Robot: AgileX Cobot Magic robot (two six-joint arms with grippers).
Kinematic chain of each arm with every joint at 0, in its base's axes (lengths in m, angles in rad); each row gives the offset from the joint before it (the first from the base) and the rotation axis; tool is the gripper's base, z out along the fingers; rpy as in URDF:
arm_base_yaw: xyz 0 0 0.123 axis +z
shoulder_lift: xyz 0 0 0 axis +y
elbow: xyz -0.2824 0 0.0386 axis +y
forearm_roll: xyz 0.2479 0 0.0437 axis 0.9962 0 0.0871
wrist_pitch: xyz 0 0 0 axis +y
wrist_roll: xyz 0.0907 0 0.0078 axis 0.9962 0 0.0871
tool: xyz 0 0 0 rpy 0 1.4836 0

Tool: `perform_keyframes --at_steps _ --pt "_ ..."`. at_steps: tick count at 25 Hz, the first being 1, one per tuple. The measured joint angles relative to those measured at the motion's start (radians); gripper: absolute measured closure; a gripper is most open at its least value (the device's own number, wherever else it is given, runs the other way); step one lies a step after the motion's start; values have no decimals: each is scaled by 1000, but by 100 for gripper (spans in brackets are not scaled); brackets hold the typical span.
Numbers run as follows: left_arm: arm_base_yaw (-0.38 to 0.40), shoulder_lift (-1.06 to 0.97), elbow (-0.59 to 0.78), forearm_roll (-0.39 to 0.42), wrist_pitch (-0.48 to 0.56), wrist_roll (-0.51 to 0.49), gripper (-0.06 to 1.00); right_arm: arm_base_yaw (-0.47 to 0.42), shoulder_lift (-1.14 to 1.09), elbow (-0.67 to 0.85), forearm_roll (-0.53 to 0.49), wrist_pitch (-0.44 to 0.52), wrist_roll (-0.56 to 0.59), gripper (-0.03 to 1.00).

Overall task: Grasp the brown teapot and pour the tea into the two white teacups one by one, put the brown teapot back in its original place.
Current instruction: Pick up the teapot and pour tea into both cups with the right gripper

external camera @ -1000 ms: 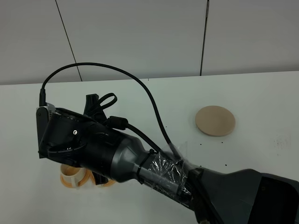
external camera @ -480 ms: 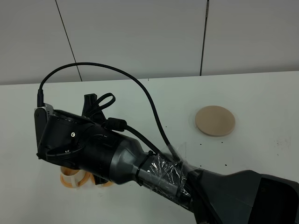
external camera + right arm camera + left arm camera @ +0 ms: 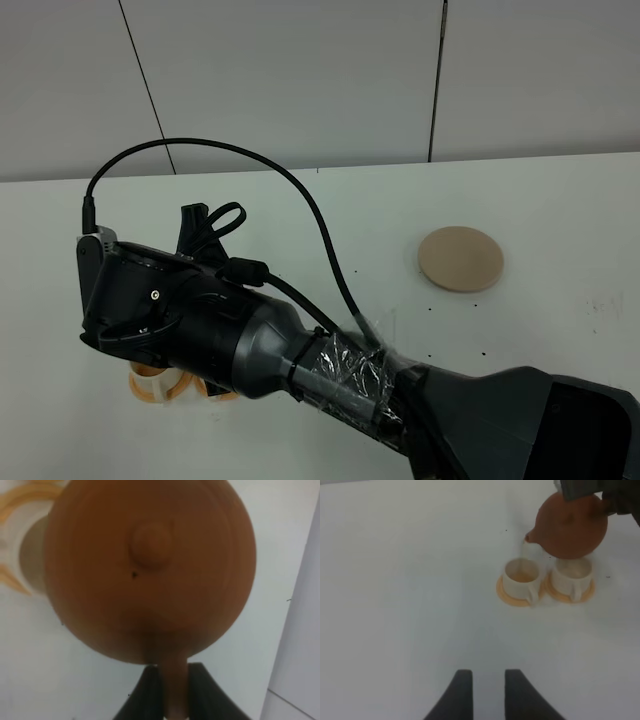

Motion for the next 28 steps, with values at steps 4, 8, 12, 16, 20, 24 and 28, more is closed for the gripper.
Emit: perform_keyframes --at_steps 4,8,12,16,20,24,28 --pt "0 0 0 0 0 0 71 0 0 0 0 0 0 87" --pt "0 0 0 0 0 0 71 0 0 0 -2 0 0 87" --pt "0 0 0 0 0 0 71 0 0 0 -5 0 0 87" --pt "0 0 0 0 0 0 71 -5 0 0 -8 0 1 87" --pt "0 0 0 0 0 0 71 -14 0 0 -11 0 1 87" --pt "0 0 0 0 0 0 71 -17 0 0 -14 0 1 87" --pt "0 0 0 0 0 0 71 -19 0 0 -15 0 1 87"
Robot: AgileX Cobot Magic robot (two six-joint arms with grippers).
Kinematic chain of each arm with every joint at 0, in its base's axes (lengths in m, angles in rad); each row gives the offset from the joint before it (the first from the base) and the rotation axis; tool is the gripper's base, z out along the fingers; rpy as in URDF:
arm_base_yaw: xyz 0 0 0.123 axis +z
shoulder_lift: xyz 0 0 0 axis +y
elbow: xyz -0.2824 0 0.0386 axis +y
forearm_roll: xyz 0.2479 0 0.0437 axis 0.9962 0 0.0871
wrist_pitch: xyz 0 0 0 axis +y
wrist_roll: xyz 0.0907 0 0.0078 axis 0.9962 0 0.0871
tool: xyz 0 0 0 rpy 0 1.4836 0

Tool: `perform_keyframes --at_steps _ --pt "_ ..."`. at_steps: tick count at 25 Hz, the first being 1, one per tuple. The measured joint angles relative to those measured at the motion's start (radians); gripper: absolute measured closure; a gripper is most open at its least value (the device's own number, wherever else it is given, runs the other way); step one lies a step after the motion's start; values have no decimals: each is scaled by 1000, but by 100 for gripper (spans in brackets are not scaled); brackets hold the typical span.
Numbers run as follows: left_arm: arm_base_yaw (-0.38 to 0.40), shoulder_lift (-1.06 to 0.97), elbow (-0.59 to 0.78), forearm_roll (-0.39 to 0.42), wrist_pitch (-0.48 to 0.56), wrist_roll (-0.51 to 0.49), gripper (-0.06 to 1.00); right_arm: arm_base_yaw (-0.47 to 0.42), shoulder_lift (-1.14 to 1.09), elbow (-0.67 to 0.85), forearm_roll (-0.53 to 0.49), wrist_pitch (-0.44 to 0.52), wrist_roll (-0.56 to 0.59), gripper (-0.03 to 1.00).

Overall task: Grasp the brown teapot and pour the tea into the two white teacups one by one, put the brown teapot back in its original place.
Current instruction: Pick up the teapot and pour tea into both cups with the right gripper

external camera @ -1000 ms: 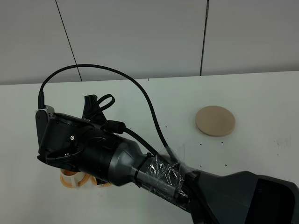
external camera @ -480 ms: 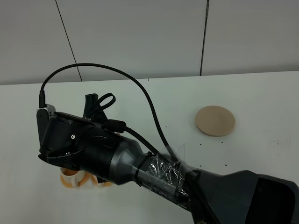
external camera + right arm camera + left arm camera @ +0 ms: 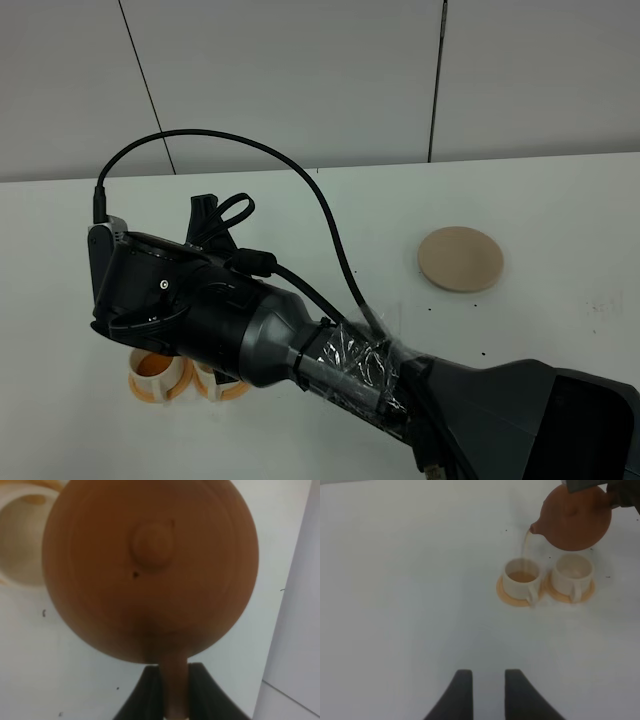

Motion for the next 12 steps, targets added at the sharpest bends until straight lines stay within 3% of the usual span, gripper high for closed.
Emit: perform_keyframes --at_steps 12 --pt "0 0 0 0 0 0 71 0 0 0 3 0 -1 87"
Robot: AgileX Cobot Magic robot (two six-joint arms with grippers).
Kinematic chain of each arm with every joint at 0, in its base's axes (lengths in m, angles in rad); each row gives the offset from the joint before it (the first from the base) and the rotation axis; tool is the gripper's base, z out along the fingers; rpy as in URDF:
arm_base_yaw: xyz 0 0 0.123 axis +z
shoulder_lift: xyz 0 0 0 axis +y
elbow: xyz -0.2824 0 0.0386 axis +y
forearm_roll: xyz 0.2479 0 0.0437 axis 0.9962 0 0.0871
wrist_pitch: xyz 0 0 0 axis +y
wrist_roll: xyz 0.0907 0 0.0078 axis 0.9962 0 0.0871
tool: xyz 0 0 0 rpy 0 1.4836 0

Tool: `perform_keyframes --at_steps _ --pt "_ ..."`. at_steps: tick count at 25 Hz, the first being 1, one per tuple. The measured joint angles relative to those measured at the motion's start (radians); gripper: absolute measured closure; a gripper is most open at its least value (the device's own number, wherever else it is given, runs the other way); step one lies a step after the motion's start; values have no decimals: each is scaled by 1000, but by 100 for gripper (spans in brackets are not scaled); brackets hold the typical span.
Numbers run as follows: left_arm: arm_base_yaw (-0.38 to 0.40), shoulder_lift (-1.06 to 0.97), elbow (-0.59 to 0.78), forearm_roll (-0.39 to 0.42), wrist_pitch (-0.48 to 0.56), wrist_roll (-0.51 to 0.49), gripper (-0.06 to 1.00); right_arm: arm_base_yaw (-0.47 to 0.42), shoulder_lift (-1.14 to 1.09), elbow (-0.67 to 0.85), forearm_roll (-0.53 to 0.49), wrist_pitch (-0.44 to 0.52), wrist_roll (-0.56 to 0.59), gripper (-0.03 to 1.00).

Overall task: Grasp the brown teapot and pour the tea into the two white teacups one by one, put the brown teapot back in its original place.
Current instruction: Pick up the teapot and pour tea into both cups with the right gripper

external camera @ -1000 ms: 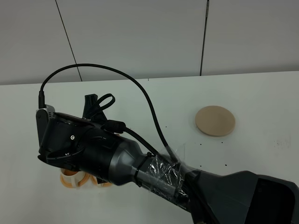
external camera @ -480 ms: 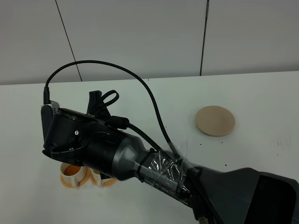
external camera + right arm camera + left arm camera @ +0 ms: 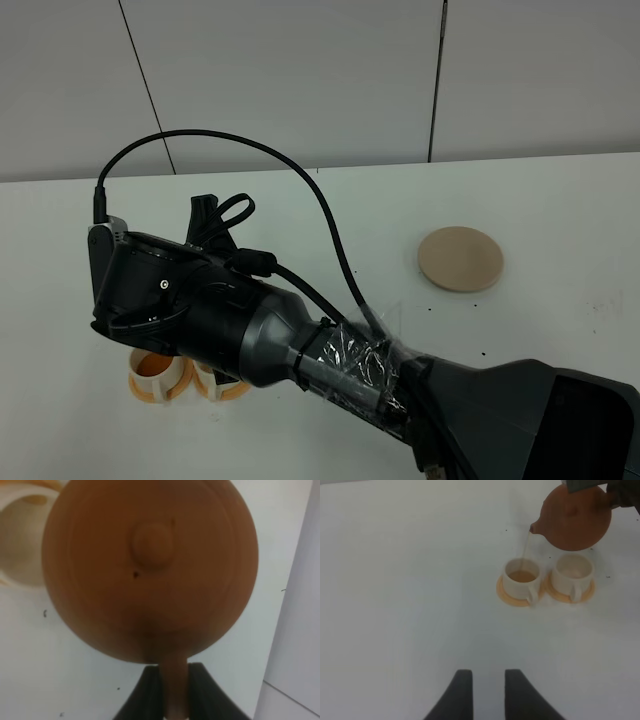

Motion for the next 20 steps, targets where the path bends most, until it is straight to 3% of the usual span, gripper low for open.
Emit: perform_keyframes --at_steps 20 --pt "0 0 0 0 0 0 71 6 0 0 5 0 1 87"
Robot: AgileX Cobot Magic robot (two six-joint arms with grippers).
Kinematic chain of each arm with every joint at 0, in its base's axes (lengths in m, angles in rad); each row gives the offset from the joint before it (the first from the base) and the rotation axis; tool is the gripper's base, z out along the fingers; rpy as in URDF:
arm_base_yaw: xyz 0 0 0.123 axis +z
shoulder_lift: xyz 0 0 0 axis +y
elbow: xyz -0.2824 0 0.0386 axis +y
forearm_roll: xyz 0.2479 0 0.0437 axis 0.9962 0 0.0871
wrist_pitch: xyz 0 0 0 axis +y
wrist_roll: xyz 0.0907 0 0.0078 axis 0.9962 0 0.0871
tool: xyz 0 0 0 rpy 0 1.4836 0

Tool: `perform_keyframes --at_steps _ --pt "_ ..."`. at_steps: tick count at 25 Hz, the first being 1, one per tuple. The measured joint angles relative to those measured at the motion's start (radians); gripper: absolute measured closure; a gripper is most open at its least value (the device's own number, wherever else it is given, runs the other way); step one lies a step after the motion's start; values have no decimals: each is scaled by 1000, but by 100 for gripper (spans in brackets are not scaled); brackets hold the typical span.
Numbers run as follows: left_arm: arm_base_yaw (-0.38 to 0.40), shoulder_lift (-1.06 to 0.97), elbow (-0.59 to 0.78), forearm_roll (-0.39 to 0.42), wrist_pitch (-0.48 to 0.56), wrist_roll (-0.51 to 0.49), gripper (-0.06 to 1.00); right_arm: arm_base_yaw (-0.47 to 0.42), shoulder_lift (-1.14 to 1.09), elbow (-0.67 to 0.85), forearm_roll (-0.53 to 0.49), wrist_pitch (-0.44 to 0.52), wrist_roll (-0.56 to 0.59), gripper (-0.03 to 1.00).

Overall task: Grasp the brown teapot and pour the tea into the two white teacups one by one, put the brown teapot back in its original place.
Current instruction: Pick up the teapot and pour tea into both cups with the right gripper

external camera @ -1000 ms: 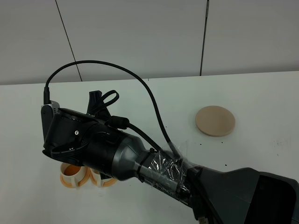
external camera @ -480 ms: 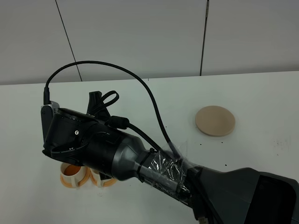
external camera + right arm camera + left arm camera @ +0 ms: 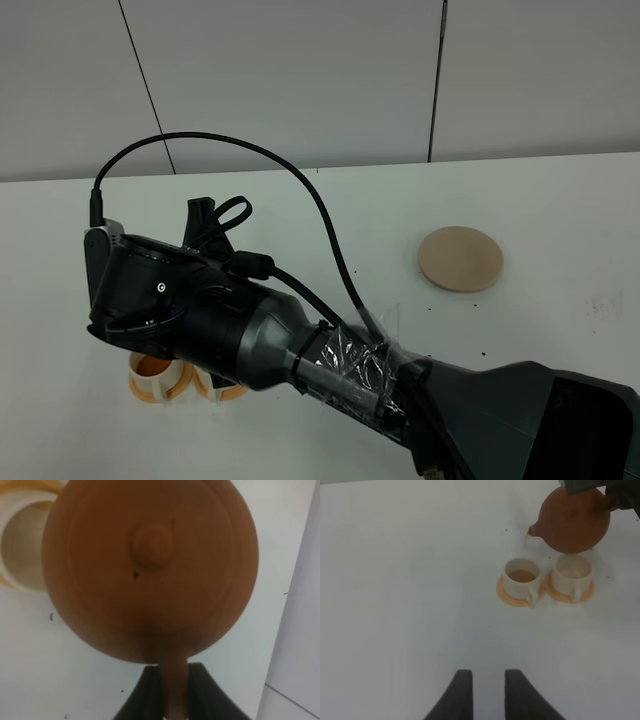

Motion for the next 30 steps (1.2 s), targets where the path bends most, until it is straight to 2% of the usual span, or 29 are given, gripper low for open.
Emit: perform_keyframes --at_steps 30 --pt "0 0 0 0 0 0 71 23 0 0 7 -1 -1 87"
